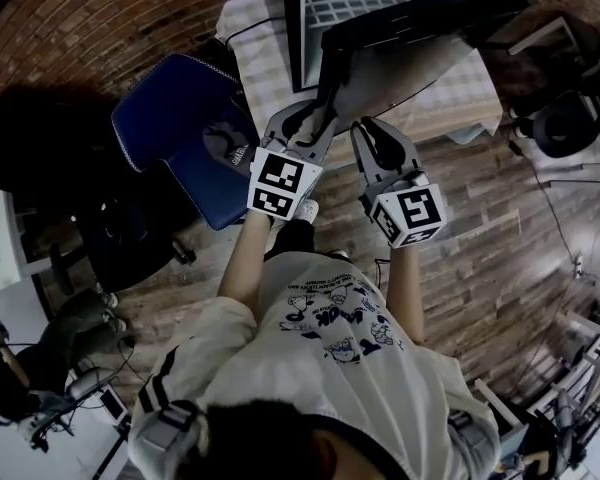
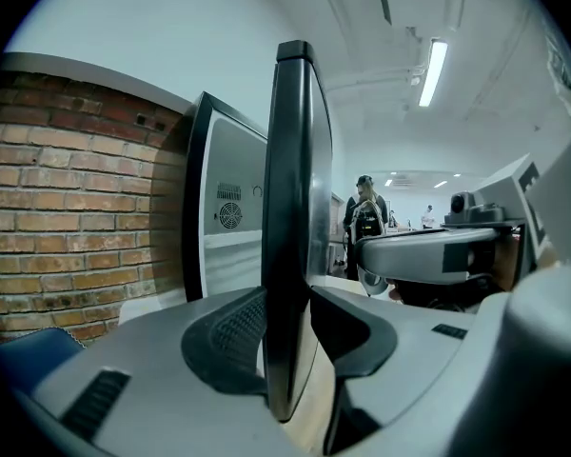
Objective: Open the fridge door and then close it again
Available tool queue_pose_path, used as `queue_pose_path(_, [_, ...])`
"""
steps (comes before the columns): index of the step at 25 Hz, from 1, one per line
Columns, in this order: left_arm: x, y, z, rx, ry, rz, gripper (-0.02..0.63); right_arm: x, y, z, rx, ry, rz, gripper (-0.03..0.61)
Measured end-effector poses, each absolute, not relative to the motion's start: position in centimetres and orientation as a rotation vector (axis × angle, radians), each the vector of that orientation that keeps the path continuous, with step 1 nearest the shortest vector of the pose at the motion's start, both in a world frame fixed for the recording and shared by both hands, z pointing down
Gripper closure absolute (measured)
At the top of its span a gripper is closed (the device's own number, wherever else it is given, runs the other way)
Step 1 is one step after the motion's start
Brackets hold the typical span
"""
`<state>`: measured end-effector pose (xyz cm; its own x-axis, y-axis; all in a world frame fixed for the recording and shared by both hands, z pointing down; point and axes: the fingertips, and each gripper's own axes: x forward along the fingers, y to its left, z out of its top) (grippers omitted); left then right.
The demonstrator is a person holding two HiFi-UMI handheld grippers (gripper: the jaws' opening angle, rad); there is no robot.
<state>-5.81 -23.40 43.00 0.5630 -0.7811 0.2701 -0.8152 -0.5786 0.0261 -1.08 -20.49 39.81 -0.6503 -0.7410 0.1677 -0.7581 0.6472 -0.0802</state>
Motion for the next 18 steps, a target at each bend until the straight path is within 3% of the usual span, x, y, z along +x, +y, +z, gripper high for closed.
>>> queue_pose_path(18, [-9.2, -28.7, 43.0, 2.622, -1.39, 0.316, 0.46, -3.3, -25.1, 40.2, 1.284, -2.745, 0.252, 0.506])
